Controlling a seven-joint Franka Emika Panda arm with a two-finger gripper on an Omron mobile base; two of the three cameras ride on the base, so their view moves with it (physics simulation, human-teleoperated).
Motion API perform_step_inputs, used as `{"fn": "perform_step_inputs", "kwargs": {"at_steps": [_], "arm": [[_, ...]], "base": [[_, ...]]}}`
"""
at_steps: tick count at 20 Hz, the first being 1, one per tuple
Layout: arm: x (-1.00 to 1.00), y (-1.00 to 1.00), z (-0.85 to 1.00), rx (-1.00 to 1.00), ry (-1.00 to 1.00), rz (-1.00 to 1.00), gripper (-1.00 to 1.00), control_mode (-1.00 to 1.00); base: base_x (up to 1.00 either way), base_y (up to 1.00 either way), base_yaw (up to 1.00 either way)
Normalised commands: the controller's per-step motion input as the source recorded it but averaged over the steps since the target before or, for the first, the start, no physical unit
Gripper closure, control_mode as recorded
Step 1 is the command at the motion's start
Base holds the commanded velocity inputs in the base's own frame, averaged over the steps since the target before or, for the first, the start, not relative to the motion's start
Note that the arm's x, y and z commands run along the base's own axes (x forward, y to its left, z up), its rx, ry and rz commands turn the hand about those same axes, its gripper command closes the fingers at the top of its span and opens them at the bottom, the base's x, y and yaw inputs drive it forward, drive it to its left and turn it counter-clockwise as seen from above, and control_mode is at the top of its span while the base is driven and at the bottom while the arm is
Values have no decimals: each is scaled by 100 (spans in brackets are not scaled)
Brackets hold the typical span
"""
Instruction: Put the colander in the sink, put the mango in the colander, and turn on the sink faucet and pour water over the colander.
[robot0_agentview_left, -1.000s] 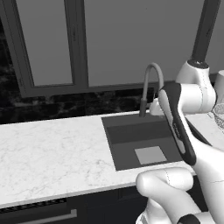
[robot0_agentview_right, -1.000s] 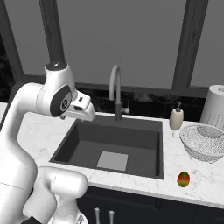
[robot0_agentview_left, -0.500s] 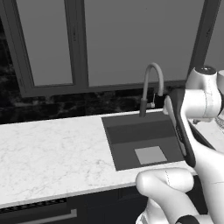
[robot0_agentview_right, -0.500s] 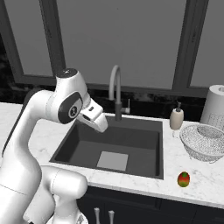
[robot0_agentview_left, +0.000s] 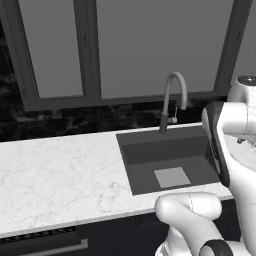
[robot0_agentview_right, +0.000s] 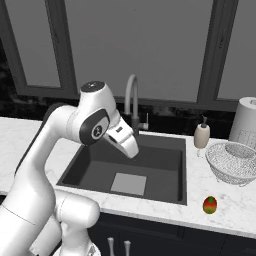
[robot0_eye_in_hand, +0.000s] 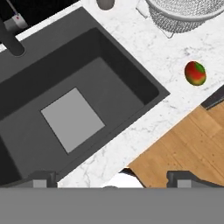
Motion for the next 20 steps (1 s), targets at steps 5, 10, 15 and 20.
{"fn": "perform_step_inputs", "kwargs": {"at_steps": [5,10,15,20], "arm": [[-23,-61,-9,0,0,0,-100,-100],[-12,-63,-18,0,0,0,-100,-100],[-3,-73,-12,1,0,-1,-100,-100],[2,-71,-20,1,1,-5,-100,-100]], "base": [[0,0,0],[0,0,0],[0,0,0],[0,0,0]]}}
